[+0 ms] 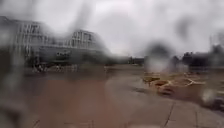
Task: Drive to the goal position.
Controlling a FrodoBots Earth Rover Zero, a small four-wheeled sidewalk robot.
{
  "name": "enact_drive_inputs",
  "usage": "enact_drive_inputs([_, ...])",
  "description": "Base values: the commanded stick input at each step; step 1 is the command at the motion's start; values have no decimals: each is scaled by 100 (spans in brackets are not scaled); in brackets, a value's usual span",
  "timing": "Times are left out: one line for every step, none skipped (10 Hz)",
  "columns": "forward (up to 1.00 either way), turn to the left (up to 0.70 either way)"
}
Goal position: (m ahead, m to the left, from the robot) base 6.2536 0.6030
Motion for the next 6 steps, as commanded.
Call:
enact_drive_inputs([100, 2])
enact_drive_inputs([100, 2])
enact_drive_inputs([100, 3])
enact_drive_inputs([100, 3])
enact_drive_inputs([100, 3])
enact_drive_inputs([100, 3])
